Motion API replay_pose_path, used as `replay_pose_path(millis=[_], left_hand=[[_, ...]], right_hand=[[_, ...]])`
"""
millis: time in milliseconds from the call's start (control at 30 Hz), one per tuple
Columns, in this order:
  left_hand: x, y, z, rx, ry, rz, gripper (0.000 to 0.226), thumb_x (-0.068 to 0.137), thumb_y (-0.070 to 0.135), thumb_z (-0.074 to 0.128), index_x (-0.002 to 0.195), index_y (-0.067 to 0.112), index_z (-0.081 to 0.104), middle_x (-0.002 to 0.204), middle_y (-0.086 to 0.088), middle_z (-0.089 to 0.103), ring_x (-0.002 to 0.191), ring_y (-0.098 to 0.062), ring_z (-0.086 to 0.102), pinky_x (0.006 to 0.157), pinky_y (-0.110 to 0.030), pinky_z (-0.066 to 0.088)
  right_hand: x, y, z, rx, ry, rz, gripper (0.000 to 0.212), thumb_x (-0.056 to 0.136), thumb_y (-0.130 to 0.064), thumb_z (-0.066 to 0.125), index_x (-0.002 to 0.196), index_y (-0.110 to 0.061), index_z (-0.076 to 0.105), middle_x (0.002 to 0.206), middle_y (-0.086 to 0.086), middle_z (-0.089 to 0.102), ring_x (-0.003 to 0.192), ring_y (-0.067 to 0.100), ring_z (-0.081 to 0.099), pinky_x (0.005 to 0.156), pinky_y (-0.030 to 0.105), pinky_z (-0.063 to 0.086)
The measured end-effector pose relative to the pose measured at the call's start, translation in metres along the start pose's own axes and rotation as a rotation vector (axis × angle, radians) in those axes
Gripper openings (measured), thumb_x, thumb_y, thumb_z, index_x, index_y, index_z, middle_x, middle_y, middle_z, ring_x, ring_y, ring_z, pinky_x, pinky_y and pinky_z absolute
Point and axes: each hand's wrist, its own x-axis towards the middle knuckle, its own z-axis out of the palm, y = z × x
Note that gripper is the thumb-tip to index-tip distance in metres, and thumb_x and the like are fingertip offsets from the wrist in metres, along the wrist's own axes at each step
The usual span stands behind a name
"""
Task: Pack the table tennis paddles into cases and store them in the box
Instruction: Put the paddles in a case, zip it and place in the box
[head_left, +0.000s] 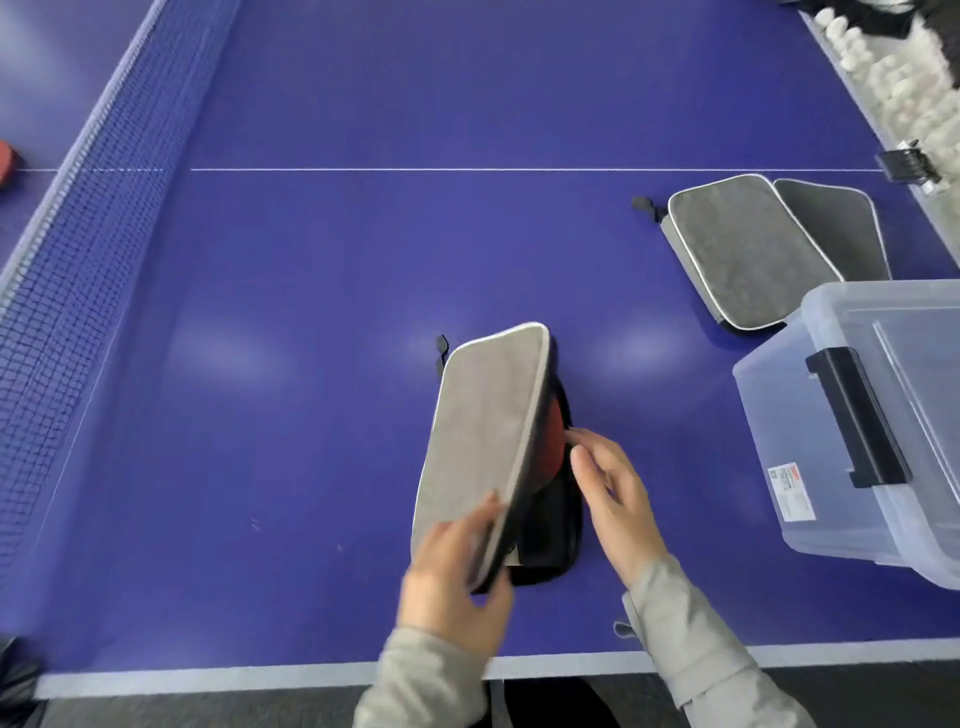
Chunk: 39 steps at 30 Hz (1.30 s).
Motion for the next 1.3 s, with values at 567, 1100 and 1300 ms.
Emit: replay_pose_path(millis=[567,1100,1300], left_hand=[[0.123,-0.072,0.014,-0.265,-0.063,-0.791,0.074,0.077,0.039,0.074,0.138,0.018,0.038,0.125,0.001,0.054,0.1,-0.02,0.054,0.086,-0.036,0.044],[0.117,-0.068,0.037,-0.389,-0.157,-0.771,0.055,0.07,0.025,0.082,0.113,0.016,0.049,0.106,-0.005,0.064,0.091,-0.023,0.064,0.077,-0.034,0.052],[0.109,-0.055,0.046,-0.53,0.074,-0.773,0.06,0.066,0.023,0.084,0.113,0.028,0.047,0.094,0.001,0.065,0.079,-0.021,0.064,0.061,-0.027,0.049]], right_hand=[[0.034,0.052,0.001,-0.186,0.009,0.28,0.063,0.092,-0.007,0.055,0.146,-0.022,0.027,0.14,0.005,0.042,0.129,0.021,0.043,0.11,0.037,0.035],[0.048,0.064,-0.011,-0.196,-0.015,0.341,0.053,0.098,-0.003,0.034,0.146,-0.024,0.032,0.149,0.001,0.037,0.136,0.017,0.034,0.105,0.023,0.026],[0.018,0.041,-0.011,-0.563,0.314,-0.093,0.046,0.091,-0.011,0.057,0.135,-0.016,0.046,0.129,0.006,0.049,0.121,0.025,0.044,0.092,0.043,0.035]])
